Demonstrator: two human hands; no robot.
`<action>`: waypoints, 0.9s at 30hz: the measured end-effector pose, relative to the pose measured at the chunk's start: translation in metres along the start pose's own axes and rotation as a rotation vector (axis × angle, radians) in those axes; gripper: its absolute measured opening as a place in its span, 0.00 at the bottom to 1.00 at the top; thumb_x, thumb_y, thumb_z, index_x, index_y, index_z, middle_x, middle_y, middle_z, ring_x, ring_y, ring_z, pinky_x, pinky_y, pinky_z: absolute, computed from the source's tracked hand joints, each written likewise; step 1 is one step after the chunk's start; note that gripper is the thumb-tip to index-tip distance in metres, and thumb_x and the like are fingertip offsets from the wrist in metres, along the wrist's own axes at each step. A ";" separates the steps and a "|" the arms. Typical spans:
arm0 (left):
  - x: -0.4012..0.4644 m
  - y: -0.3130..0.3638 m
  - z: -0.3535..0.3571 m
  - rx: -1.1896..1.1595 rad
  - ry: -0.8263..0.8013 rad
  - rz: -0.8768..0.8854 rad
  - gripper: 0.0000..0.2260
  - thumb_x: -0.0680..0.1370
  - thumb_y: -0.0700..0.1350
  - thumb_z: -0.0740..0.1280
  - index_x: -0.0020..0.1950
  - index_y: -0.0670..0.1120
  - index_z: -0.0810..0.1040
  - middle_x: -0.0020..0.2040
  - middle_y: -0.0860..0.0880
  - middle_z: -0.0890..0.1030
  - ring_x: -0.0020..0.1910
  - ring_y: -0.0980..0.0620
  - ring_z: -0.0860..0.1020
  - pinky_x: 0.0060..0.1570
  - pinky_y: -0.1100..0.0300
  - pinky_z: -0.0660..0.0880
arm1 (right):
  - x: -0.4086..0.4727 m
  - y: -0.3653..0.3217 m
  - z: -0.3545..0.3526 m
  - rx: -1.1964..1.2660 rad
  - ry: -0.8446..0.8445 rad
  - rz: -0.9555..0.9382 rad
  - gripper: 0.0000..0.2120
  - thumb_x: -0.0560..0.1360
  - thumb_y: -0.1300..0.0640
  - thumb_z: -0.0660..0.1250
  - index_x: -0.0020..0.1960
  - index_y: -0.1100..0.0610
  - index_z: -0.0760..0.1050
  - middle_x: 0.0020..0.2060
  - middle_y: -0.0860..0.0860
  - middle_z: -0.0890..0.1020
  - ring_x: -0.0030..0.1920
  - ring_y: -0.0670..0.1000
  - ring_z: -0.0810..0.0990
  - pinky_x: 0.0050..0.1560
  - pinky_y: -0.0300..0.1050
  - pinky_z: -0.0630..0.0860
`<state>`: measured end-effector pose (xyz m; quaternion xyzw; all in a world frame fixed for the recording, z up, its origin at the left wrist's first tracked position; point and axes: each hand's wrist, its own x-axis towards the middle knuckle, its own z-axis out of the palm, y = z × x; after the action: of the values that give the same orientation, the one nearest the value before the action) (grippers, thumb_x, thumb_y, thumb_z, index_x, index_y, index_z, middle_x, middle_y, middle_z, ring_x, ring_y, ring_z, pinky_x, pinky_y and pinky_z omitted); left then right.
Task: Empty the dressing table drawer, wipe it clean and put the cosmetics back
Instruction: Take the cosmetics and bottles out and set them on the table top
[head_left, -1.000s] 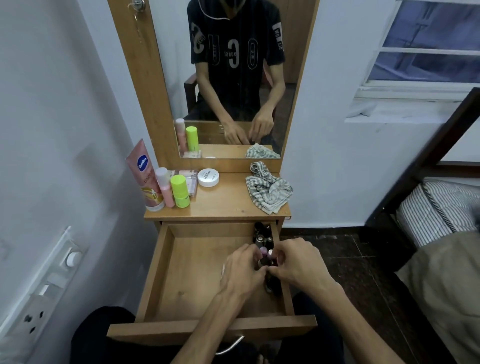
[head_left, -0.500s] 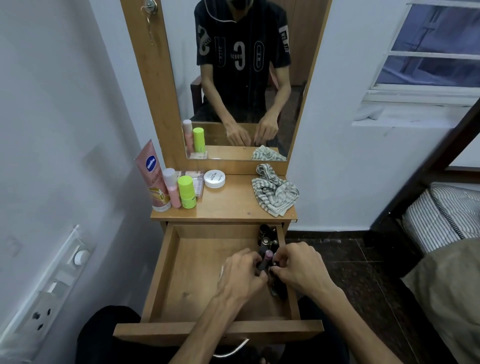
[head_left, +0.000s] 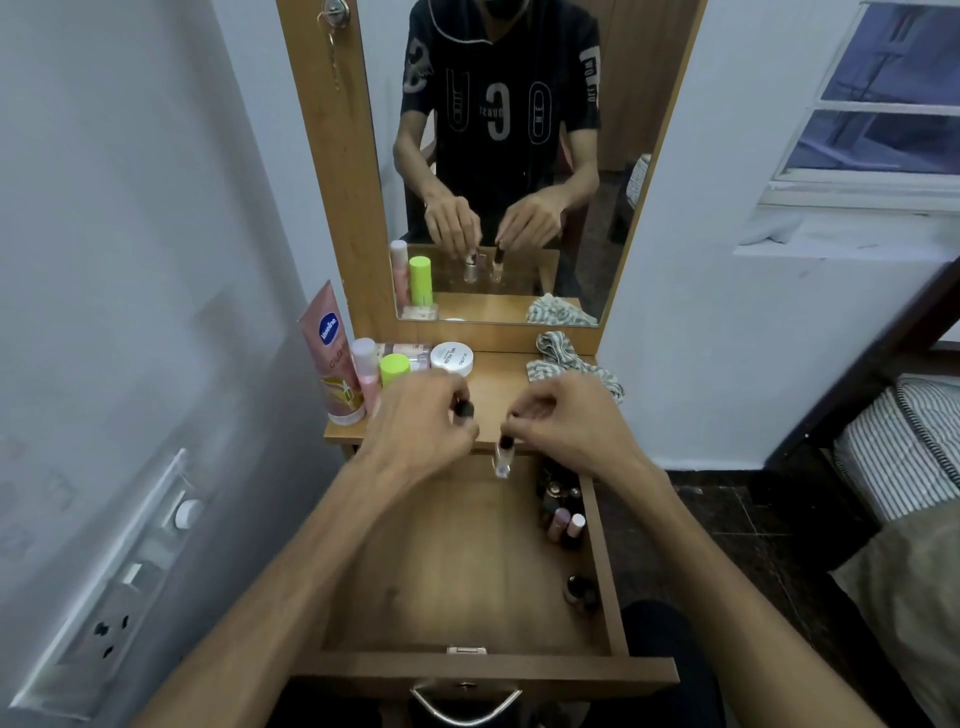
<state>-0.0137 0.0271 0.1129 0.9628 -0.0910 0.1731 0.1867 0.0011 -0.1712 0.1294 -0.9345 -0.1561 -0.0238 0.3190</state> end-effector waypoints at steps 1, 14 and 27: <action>0.014 -0.003 -0.003 0.072 -0.002 0.021 0.05 0.71 0.47 0.69 0.42 0.48 0.83 0.41 0.52 0.83 0.41 0.51 0.79 0.40 0.59 0.72 | 0.013 -0.006 -0.001 0.008 0.032 -0.016 0.04 0.69 0.50 0.77 0.41 0.50 0.87 0.32 0.43 0.85 0.35 0.42 0.83 0.41 0.46 0.83; 0.094 -0.023 0.001 0.552 -0.231 0.018 0.03 0.74 0.46 0.69 0.42 0.48 0.81 0.41 0.48 0.83 0.47 0.47 0.79 0.62 0.50 0.64 | 0.114 -0.018 0.040 -0.042 0.066 0.017 0.02 0.65 0.53 0.74 0.35 0.46 0.84 0.32 0.46 0.85 0.41 0.51 0.85 0.45 0.52 0.85; 0.099 -0.031 -0.002 0.473 -0.256 -0.019 0.09 0.71 0.49 0.70 0.35 0.48 0.73 0.33 0.52 0.71 0.44 0.46 0.77 0.60 0.49 0.64 | 0.124 -0.013 0.049 0.033 0.032 -0.002 0.03 0.69 0.49 0.76 0.40 0.45 0.84 0.37 0.45 0.86 0.44 0.51 0.86 0.49 0.53 0.84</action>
<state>0.0850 0.0453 0.1406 0.9945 -0.0620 0.0645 -0.0549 0.1124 -0.0972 0.1162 -0.9286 -0.1521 -0.0364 0.3365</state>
